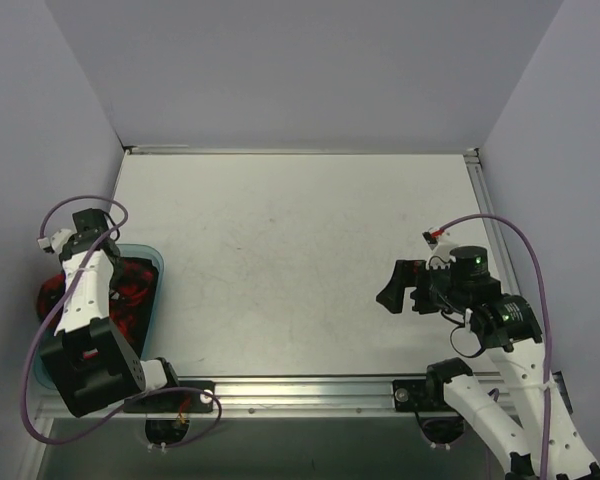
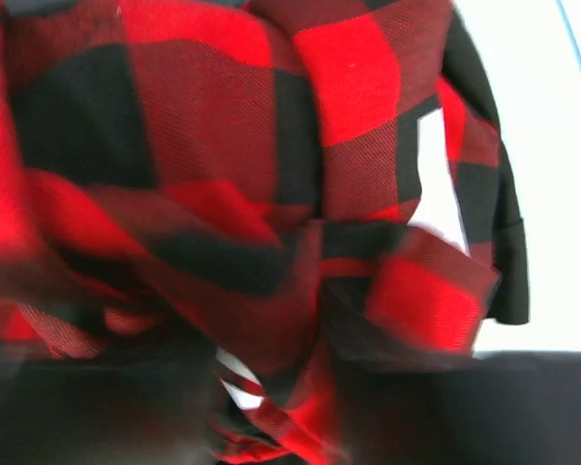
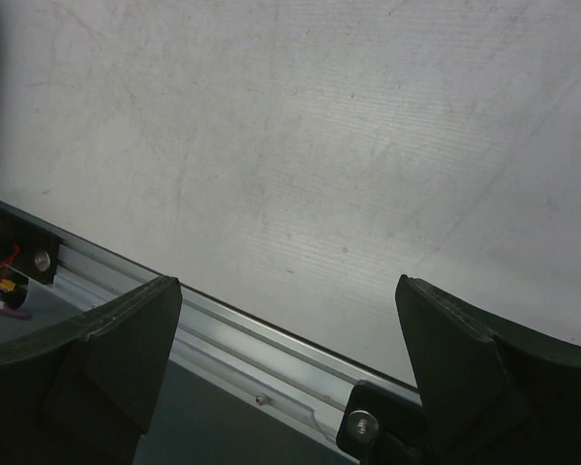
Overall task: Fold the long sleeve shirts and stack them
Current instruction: Grab the shirt from the pile, then move the shirt to the center of the board
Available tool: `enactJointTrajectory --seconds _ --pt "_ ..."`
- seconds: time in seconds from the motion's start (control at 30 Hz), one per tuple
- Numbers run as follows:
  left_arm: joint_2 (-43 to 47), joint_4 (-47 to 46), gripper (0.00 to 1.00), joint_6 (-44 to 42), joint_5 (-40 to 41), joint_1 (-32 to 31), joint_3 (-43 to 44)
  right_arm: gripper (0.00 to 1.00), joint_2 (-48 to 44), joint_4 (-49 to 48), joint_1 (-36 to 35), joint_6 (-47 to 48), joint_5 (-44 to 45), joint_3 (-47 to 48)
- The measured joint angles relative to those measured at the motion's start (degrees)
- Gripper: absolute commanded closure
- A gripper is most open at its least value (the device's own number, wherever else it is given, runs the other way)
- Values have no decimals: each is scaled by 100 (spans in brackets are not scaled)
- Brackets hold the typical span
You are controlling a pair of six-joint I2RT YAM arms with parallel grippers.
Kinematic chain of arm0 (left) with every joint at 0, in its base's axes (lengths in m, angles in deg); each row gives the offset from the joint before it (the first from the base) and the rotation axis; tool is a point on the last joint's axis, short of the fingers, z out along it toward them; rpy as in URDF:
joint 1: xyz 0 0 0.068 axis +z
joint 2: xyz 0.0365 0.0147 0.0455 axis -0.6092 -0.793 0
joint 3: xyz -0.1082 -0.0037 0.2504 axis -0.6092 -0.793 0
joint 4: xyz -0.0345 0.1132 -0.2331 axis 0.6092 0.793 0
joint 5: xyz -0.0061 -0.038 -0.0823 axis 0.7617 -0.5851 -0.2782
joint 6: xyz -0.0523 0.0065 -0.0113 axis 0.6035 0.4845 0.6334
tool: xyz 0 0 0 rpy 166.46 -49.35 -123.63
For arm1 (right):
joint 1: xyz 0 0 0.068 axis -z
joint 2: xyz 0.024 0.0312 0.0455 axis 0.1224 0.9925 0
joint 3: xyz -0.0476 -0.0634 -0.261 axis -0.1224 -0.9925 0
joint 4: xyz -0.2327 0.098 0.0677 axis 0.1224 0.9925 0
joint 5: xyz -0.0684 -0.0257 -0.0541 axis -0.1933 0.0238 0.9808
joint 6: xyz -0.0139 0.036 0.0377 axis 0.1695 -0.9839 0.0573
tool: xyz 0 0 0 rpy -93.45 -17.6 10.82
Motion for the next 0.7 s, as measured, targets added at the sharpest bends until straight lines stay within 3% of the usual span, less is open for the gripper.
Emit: enactJointTrajectory --seconds 0.03,0.07,0.1,0.27,0.37,0.53,0.7 --pt "-4 -17 75 20 -13 4 -52 0 -11 -2 -13 0 24 -4" --pt "15 -35 94 28 -26 15 -92 0 -33 -2 -28 2 63 -7" --pt "44 -52 100 39 -37 17 -109 0 -52 0 -31 0 90 -11" --pt "431 -35 100 7 -85 -24 -7 0 -149 0 -31 2 170 -15" --pt "693 177 100 -28 -52 -330 553 0 -153 2 -31 2 195 -15" --pt "675 509 100 -173 275 -1921 2538 0 -175 9 -35 -15 208 -15" --pt "114 439 100 -586 492 -3786 4876 0 -367 66 -35 -94 275 7"
